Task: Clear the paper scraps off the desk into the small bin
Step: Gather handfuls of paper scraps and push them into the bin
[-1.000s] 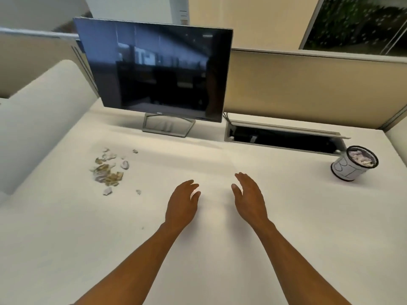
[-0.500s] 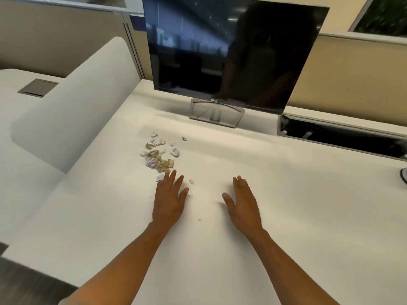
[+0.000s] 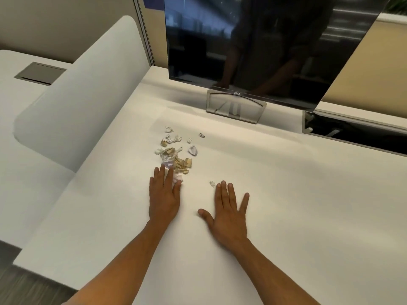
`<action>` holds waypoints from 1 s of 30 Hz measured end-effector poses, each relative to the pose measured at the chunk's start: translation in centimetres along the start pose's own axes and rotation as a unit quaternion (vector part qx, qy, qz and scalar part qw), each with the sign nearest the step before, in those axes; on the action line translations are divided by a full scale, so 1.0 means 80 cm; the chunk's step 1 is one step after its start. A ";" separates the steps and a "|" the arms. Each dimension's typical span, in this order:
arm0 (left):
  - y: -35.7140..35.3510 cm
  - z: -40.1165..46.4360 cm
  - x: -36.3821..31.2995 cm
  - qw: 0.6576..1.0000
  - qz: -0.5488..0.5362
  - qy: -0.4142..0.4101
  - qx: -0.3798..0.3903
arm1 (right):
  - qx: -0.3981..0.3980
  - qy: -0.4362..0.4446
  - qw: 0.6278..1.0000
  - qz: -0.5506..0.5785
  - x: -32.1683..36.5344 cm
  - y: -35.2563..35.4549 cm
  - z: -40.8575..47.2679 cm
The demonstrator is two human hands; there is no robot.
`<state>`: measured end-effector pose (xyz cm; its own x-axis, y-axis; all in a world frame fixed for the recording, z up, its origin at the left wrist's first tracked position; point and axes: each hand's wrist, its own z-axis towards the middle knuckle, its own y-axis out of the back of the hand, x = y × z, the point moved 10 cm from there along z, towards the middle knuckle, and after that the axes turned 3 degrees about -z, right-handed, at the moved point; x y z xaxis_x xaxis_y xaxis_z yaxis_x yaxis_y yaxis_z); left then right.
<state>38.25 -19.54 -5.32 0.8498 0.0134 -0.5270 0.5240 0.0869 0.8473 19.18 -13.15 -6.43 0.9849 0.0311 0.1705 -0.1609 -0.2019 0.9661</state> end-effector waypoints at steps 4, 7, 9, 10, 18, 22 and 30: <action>-0.001 0.019 0.004 1.000 -0.010 0.011 -0.001 | 0.005 0.000 1.000 -0.004 0.011 0.007 0.030; 0.005 0.035 0.003 1.000 -0.027 0.008 -0.011 | 0.002 0.016 1.000 -0.012 0.020 0.011 0.054; 0.008 0.051 0.008 0.998 -0.056 0.018 -0.015 | 0.003 0.033 0.999 -0.013 0.026 0.011 0.069; 0.009 0.059 0.011 0.997 -0.070 0.021 -0.015 | 0.001 0.043 0.999 -0.010 0.029 0.013 0.075; 0.025 0.139 0.022 0.989 -0.149 0.006 -0.015 | -0.033 0.084 0.982 0.165 0.016 0.057 0.151; 0.021 0.180 0.017 0.985 -0.167 0.000 0.034 | -0.020 0.082 0.980 0.178 0.011 0.071 0.206; -0.017 0.205 -0.002 0.980 -0.118 -0.050 0.155 | 0.039 0.154 0.983 0.091 0.051 0.051 0.265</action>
<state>38.35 -36.02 -5.30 0.6966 -0.0694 -0.7141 0.6851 -0.2313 0.6908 23.87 -34.64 -5.90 0.8721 0.2803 0.4010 -0.3150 -0.3055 0.8986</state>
